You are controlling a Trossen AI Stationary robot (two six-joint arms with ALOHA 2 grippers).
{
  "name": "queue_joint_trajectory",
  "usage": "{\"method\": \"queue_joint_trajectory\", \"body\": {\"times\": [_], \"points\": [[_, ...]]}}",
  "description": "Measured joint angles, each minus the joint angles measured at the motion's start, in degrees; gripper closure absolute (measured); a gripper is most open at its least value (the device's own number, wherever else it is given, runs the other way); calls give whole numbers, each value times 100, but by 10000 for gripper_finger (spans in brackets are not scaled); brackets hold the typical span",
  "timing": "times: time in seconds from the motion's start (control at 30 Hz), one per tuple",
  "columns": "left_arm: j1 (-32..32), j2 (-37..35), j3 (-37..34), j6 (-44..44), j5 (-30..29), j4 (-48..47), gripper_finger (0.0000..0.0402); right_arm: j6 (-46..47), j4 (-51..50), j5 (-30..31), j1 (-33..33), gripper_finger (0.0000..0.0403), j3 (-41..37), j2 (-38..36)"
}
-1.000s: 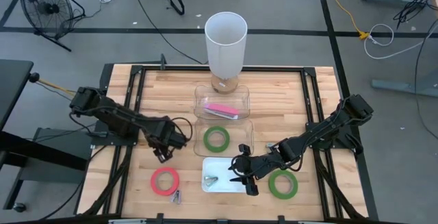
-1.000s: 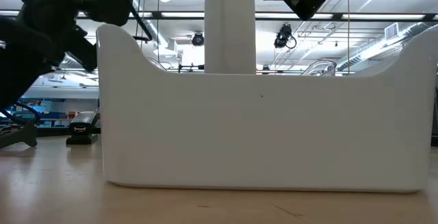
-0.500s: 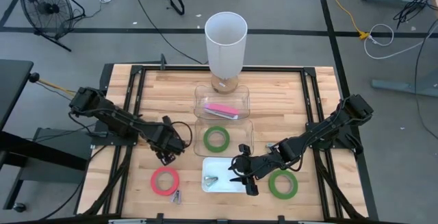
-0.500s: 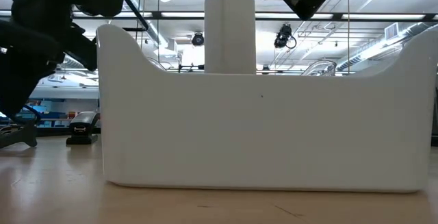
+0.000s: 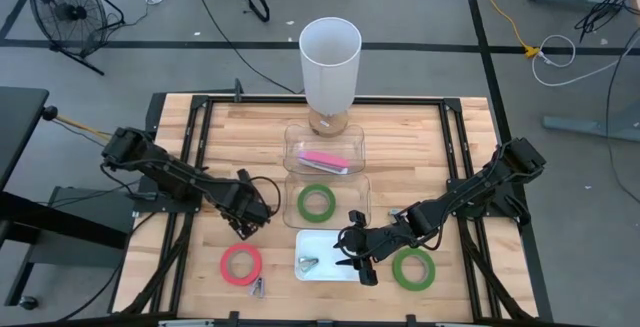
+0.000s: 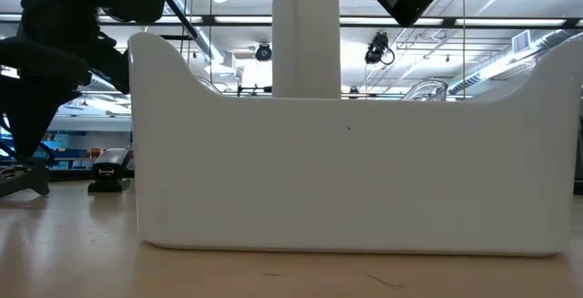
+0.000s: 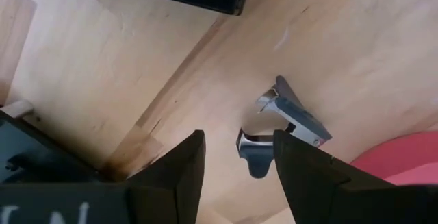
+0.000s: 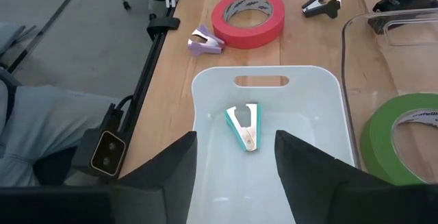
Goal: Pick and place Stapler, Stapler remover, tape
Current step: Put the black staple remover into the white bin
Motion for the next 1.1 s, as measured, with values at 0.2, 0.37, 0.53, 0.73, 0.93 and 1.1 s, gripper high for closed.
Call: {"method": "queue_joint_trajectory", "body": {"times": [0.2,0.37,0.53,0.73,0.93,1.1], "points": [[-86,363,-2,37,54,49,225,0,-2,-2,0,207,0,0],[-153,605,-2,139,-25,81,225,0,0,-3,1,207,0,0],[-158,724,-2,151,-36,384,227,0,0,-4,1,207,0,0],[-160,767,-2,183,54,371,282,0,0,-4,2,207,0,0],[-160,767,-2,227,96,365,390,0,2,-2,2,207,0,0],[-160,767,-2,257,118,347,398,0,2,-2,2,207,0,0]]}}
